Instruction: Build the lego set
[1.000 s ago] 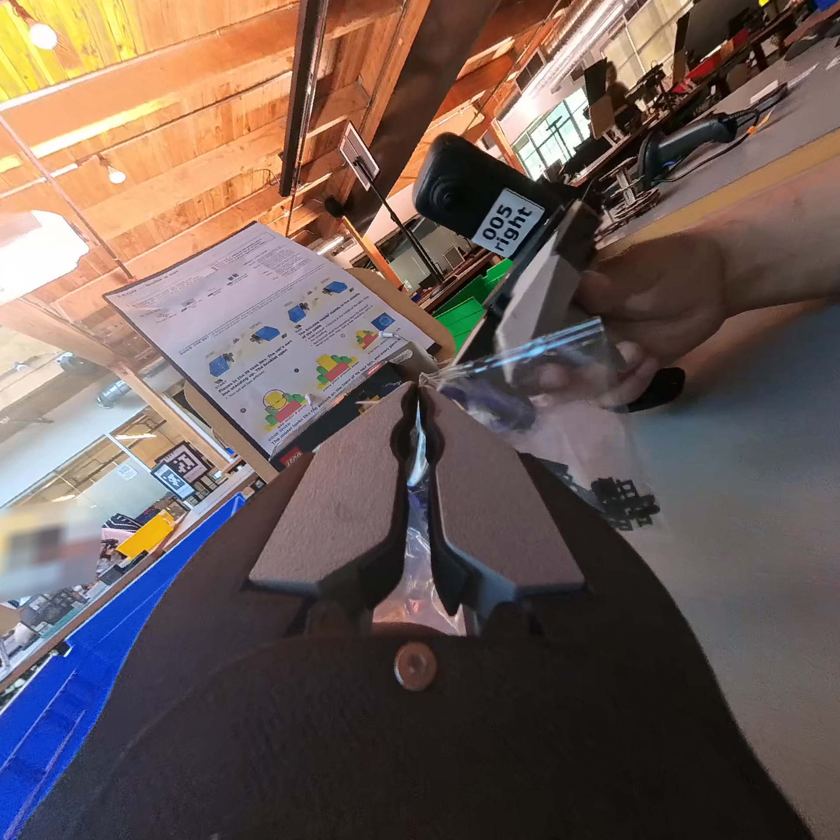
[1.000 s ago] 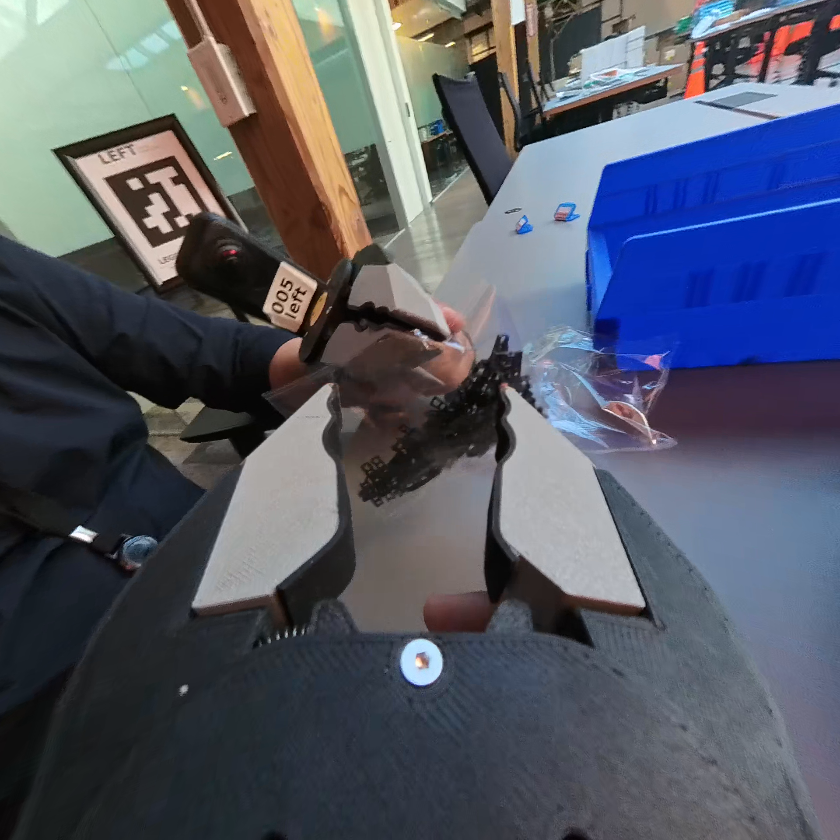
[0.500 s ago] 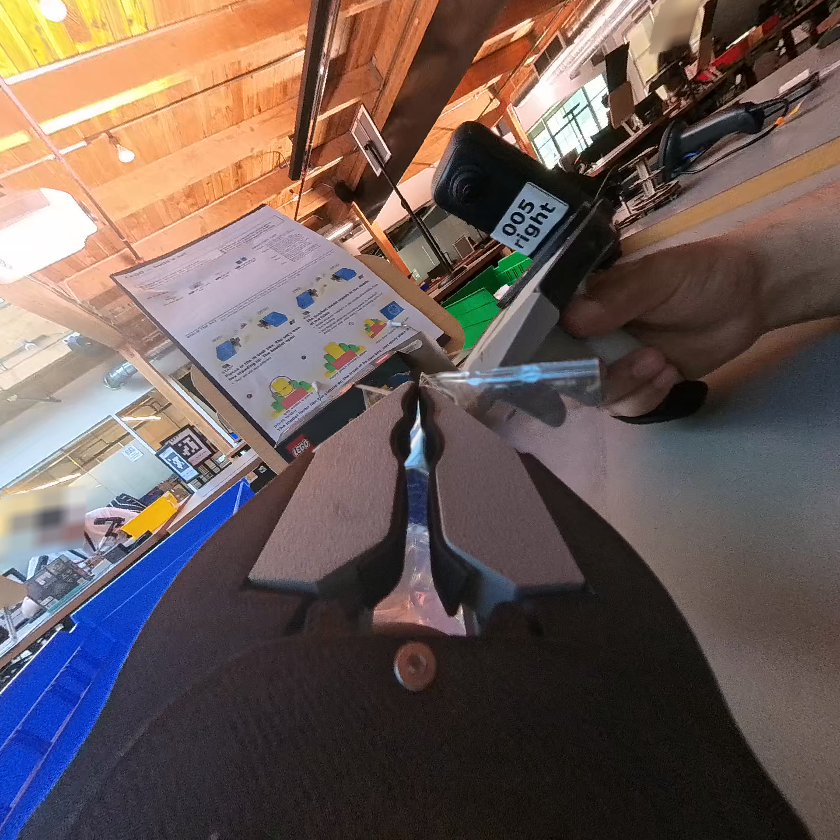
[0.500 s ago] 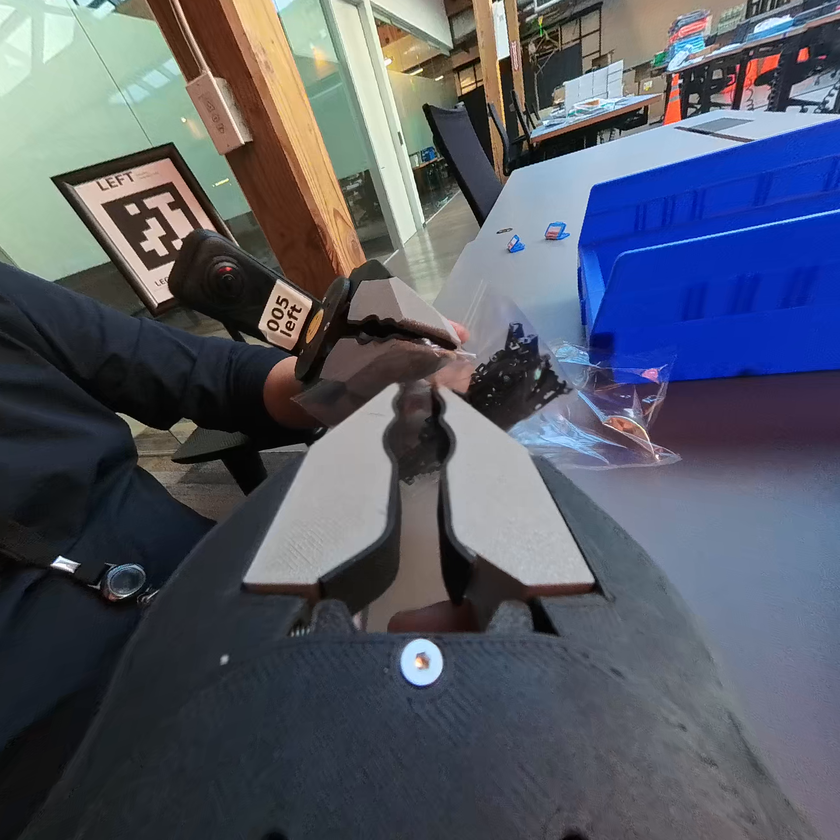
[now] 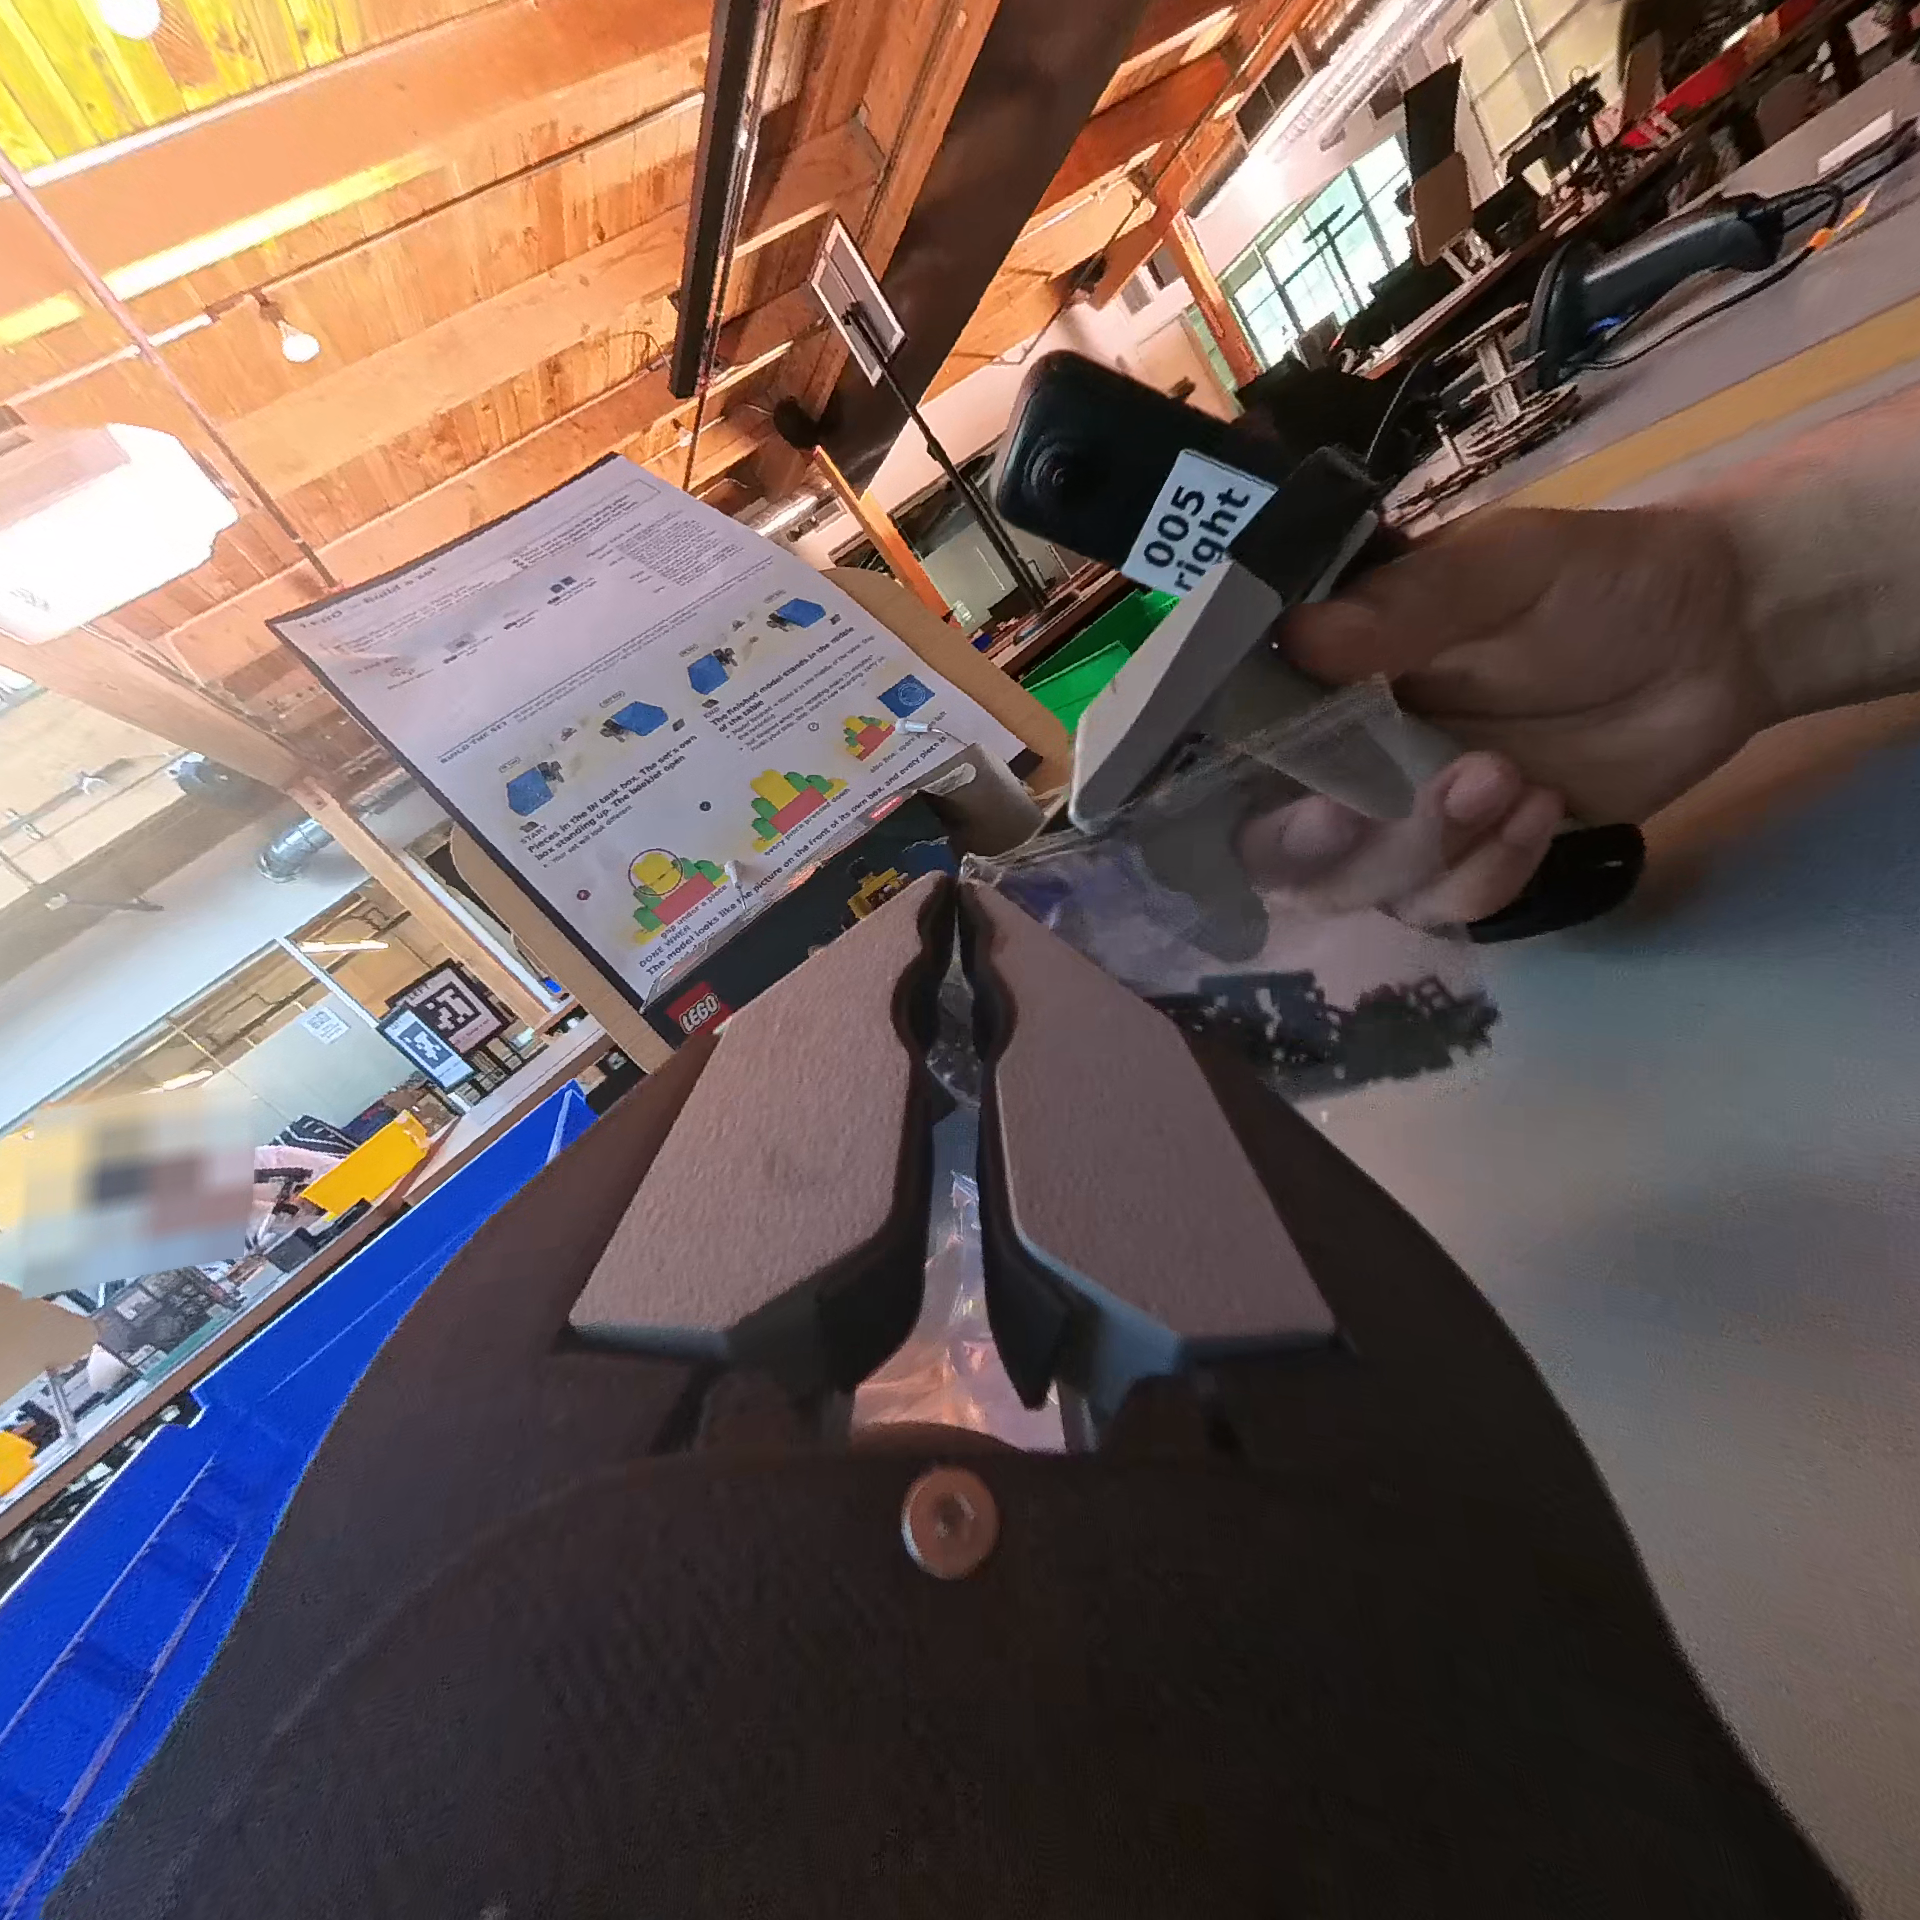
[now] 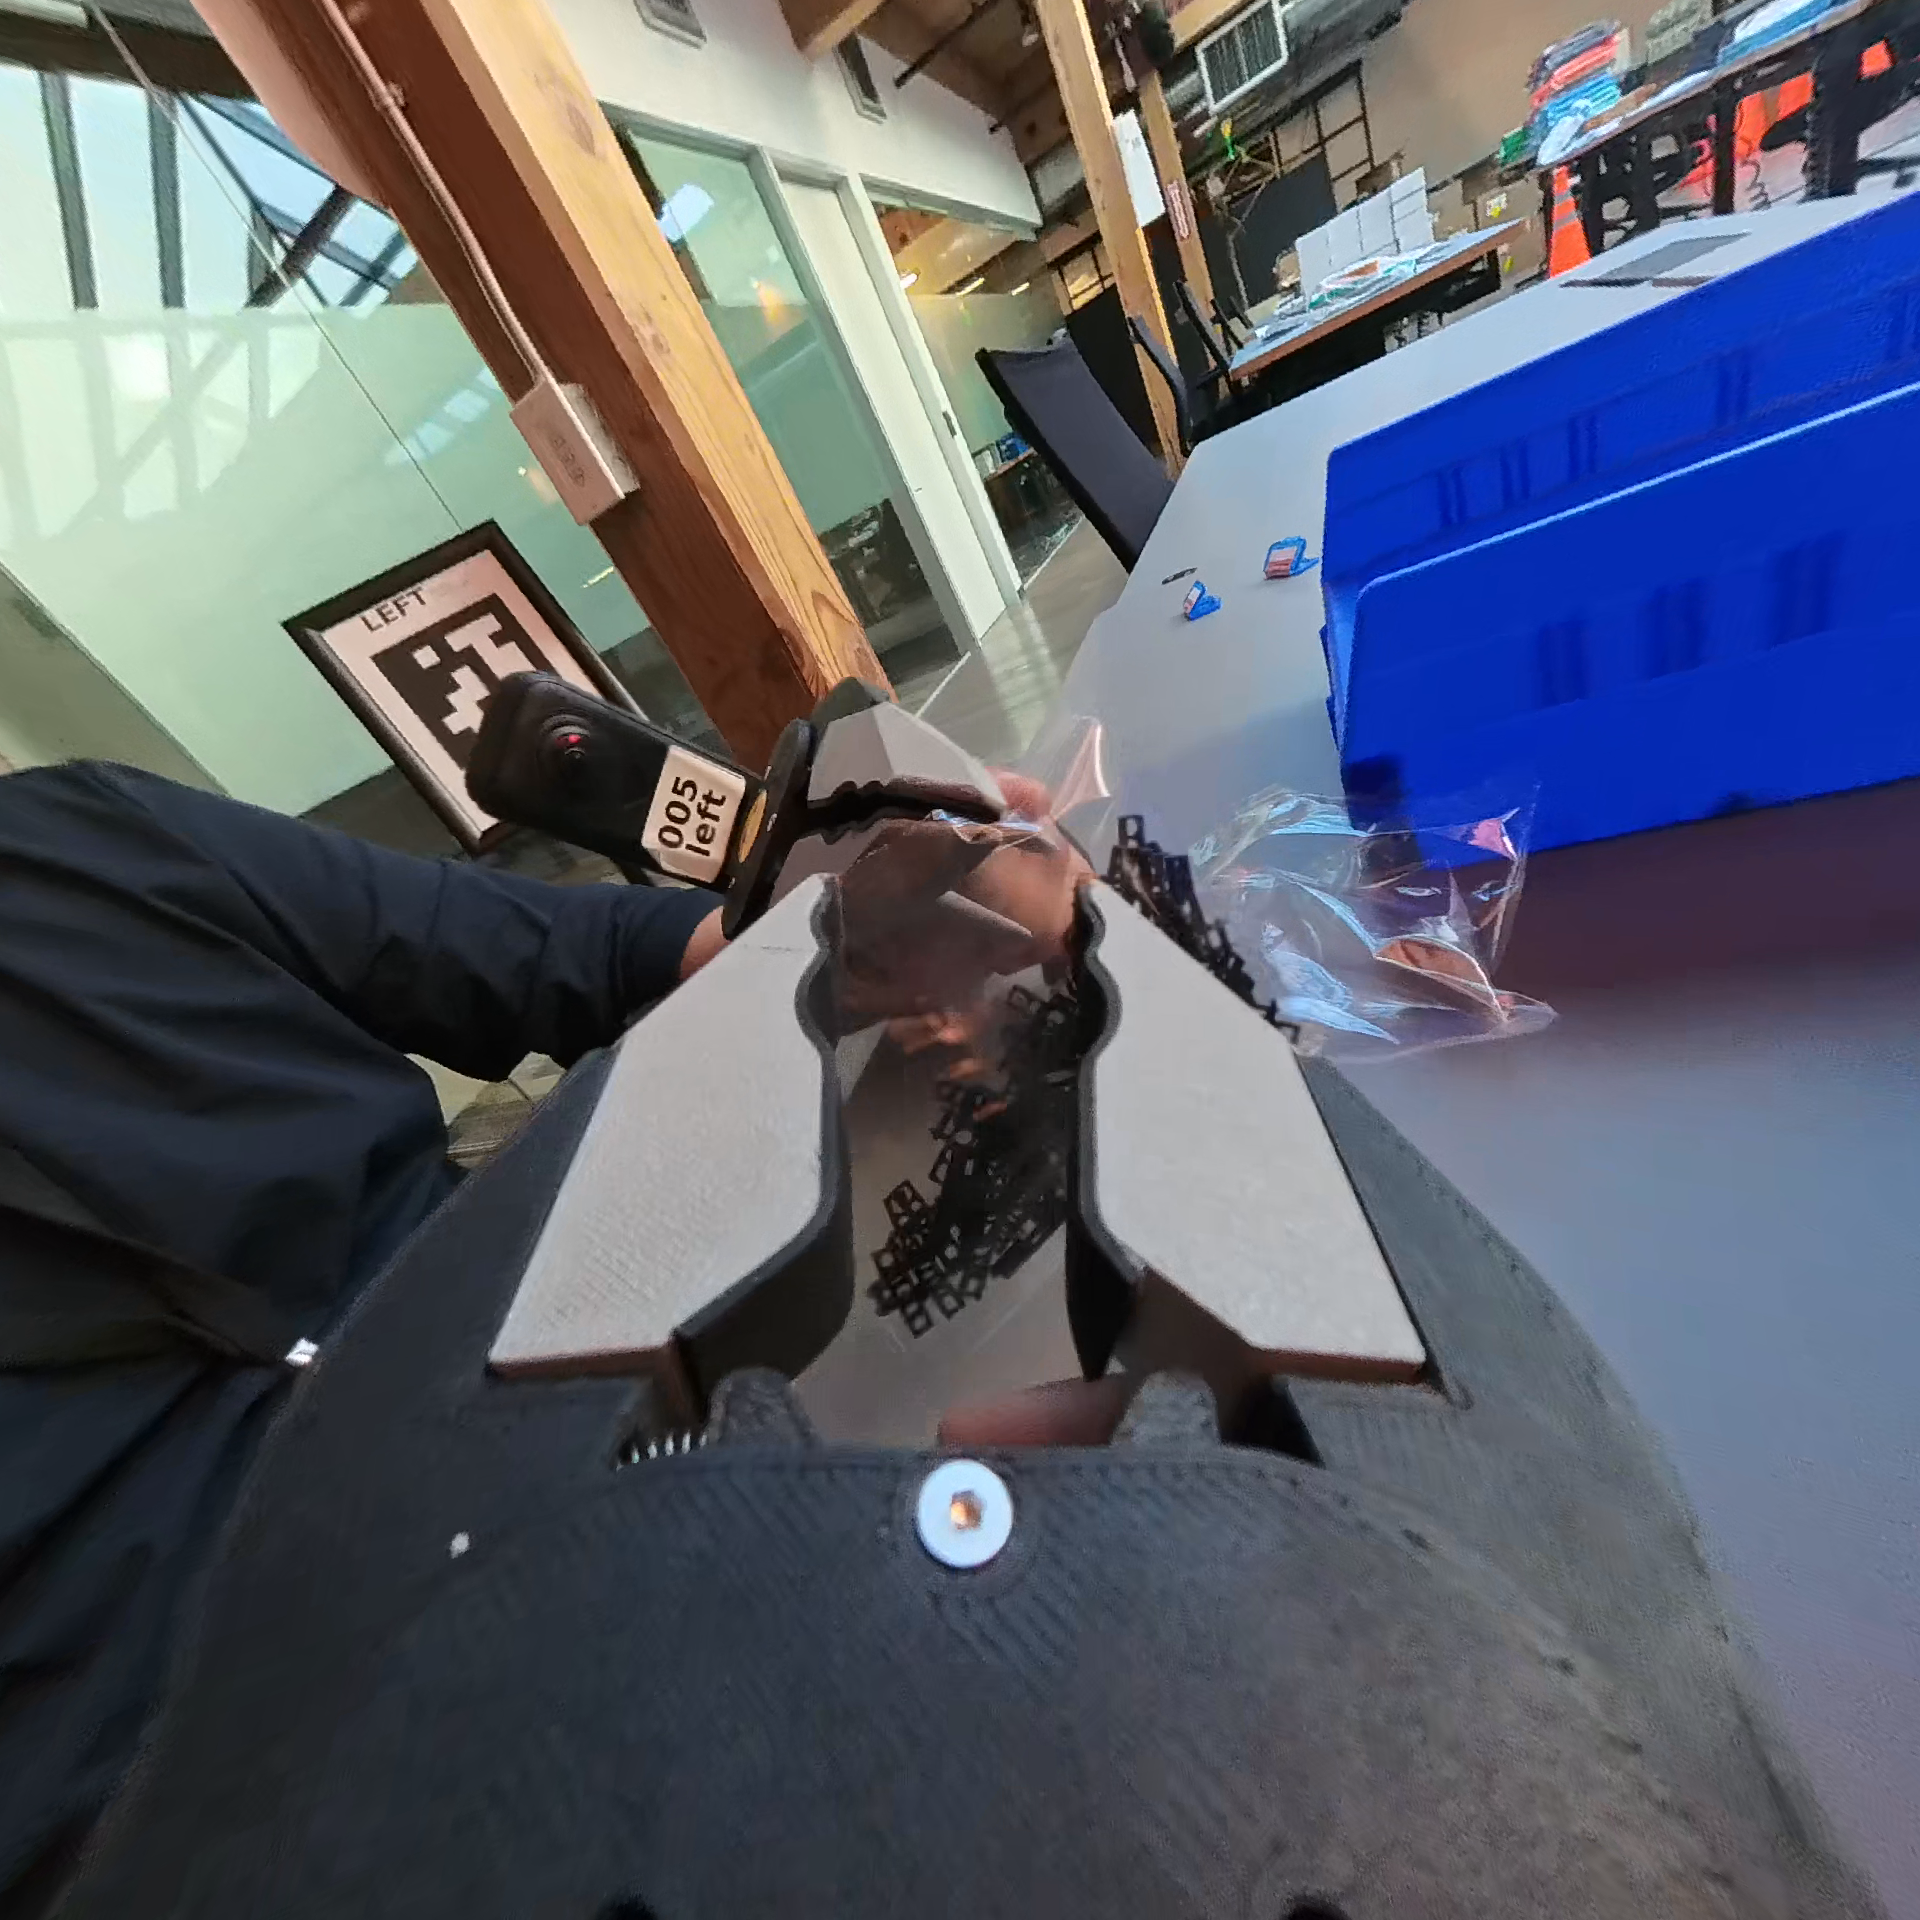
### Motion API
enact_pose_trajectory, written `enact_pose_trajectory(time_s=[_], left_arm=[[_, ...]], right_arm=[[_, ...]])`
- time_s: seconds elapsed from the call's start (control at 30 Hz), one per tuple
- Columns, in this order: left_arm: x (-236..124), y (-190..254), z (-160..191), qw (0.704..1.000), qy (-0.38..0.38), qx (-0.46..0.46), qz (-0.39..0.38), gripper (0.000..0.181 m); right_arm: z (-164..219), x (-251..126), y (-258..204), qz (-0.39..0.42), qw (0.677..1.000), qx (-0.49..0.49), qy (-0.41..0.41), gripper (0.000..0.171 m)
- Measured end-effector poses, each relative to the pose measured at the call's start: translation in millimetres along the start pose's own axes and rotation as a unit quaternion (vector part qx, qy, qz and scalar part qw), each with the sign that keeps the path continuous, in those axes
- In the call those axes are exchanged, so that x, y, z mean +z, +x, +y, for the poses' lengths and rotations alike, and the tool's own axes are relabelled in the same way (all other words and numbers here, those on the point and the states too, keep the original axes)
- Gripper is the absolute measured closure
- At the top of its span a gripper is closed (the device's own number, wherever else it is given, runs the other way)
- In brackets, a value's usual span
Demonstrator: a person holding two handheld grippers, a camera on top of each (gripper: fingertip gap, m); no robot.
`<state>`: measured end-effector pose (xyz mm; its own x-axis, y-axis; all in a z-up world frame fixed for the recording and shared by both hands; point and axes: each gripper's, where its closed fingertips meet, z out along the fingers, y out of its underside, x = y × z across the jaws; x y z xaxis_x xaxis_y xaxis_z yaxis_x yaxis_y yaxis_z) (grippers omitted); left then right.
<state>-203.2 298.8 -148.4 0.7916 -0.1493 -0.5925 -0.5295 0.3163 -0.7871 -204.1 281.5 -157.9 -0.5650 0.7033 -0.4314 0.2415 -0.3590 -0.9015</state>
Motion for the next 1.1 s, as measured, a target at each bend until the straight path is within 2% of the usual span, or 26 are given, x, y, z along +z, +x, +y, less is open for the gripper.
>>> enact_pose_trajectory(time_s=[0.2,0.3,0.63,0.8,0.9,1.1], left_arm=[[-0.2,2.0,-0.1,1.000,0.000,0.004,0.004,0.181],[0.3,4.1,0.5,1.000,-0.005,0.023,0.001,0.181],[1.6,5.2,3.4,1.000,-0.012,0.024,0.003,0.181],[2.0,1.1,3.7,1.000,-0.012,0.019,-0.006,0.181],[1.2,-3.0,6.4,1.000,-0.016,-0.003,-0.007,0.181],[-1.1,-9.5,6.2,0.999,-0.011,-0.030,-0.012,0.181]], right_arm=[[11.3,9.5,-7.5,-0.017,0.999,-0.009,-0.027,0.138],[15.6,13.8,-8.2,-0.012,0.999,-0.023,-0.035,0.153],[15.3,13.6,-6.1,-0.018,0.999,0.000,-0.032,0.145],[12.5,12.2,-5.5,-0.010,1.000,-0.014,-0.023,0.155],[5.8,7.6,-4.1,-0.010,1.000,-0.014,-0.001,0.171],[-9.1,-4.0,-0.5,-0.007,0.999,0.000,0.035,0.171]])
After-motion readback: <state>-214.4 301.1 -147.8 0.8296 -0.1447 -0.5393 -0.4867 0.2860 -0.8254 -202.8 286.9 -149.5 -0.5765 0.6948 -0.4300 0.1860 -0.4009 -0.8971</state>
